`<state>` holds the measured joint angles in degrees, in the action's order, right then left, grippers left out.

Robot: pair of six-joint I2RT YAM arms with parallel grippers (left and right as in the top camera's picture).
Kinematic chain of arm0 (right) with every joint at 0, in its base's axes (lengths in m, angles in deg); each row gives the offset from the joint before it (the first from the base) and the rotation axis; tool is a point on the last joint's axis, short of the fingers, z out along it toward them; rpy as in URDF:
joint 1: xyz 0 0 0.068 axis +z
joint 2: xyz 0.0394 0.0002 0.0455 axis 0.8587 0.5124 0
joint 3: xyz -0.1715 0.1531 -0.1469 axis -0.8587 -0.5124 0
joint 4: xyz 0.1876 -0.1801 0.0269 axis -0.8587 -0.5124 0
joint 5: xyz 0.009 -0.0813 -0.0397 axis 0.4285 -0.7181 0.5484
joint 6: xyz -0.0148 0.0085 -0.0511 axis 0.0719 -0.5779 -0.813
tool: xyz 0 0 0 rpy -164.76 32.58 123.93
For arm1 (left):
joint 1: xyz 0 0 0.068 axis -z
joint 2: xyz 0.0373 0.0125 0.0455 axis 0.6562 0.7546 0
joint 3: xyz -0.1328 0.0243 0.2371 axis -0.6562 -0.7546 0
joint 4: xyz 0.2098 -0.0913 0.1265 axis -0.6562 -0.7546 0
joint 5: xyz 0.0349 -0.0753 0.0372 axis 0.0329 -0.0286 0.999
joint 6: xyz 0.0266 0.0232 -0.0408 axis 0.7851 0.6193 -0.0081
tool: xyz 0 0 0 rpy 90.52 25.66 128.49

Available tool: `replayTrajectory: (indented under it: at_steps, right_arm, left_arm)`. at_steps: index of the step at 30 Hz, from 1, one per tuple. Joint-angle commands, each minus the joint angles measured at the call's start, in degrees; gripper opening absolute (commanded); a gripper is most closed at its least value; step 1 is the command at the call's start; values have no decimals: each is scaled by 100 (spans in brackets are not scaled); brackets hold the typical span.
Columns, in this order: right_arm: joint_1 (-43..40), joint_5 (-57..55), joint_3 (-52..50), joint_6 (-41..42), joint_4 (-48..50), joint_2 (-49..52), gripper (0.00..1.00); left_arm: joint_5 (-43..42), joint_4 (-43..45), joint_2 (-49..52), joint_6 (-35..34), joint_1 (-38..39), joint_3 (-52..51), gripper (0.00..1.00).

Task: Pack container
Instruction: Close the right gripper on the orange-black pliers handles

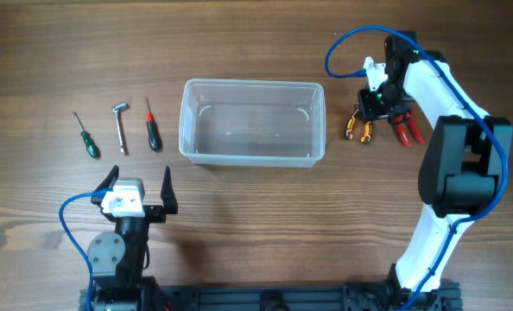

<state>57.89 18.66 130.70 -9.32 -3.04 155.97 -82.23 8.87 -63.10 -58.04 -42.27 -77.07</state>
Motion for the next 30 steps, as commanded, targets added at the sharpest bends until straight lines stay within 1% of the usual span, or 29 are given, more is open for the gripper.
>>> replayTrajectory:
  at_steps: [1, 4, 7, 11, 13, 15, 17, 19, 24, 30]
  right_arm:
    - [28, -114, -310, 330, 133, 118, 38]
    - [24, -122, -813, 468, 455, 118, 38]
    - [17, -122, -994, 468, 570, 118, 38]
    - [17, -122, -992, 476, 634, 116, 38]
    - [17, -122, -992, 520, 651, 116, 34]
    - [15, -125, -986, 645, 664, 116, 33]
    - [13, -232, -911, 1049, 656, 116, 33]
    - [13, -278, -769, 1215, 564, 116, 33]
    - [13, -651, -590, 1228, 302, 116, 33]
    - [13, -662, -590, 1241, 256, 116, 33]
  left_arm:
    - [-85, 13, -48, 66, -48, -28, 100]
    - [-85, 13, -48, 66, -48, -28, 100]
    - [-85, 13, -48, 66, -48, -28, 100]
    - [-85, 13, -48, 66, -48, -28, 100]
    - [-85, 13, -48, 66, -48, -28, 100]
    - [-85, 13, -48, 66, -48, -28, 100]
    - [-85, 13, -48, 66, -48, -28, 100]
    - [-85, 13, -48, 66, -48, -28, 100]
    - [-85, 13, -48, 66, -48, -28, 100]
    - [-85, 13, -48, 66, -48, -28, 100]
